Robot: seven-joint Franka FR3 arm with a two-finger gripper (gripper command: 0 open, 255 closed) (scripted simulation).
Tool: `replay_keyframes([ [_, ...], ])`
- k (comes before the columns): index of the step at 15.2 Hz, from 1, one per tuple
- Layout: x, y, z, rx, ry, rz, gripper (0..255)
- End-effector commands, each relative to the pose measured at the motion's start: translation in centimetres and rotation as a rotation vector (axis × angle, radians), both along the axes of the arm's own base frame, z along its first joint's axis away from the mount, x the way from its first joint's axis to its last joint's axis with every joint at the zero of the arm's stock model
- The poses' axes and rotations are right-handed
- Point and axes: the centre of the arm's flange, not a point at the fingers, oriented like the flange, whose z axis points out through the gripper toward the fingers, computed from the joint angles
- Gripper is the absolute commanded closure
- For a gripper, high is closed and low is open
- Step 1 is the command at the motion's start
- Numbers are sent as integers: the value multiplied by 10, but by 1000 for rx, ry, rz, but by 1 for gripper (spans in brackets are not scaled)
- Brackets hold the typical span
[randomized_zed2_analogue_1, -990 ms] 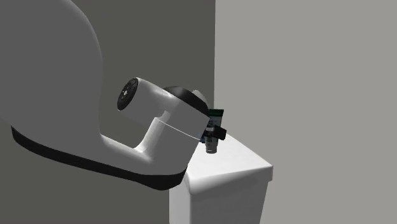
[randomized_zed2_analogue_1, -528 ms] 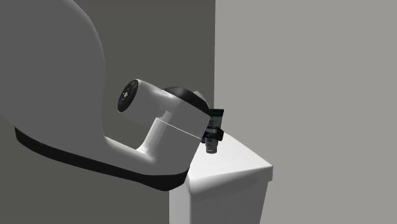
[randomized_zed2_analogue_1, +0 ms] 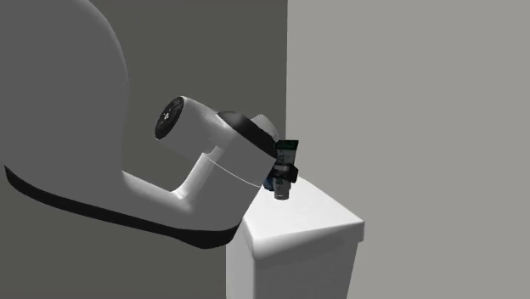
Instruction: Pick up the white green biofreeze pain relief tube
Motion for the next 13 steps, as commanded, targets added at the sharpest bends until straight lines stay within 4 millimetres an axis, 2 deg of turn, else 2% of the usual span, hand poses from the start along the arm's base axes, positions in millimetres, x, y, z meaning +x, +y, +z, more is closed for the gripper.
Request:
replay_keyframes([
  [1, 0, -1, 11, 0, 0, 0, 255],
  [11, 0, -1, 64, 0, 0, 0, 255],
  [13, 0, -1, 65, 0, 0, 0, 255],
])
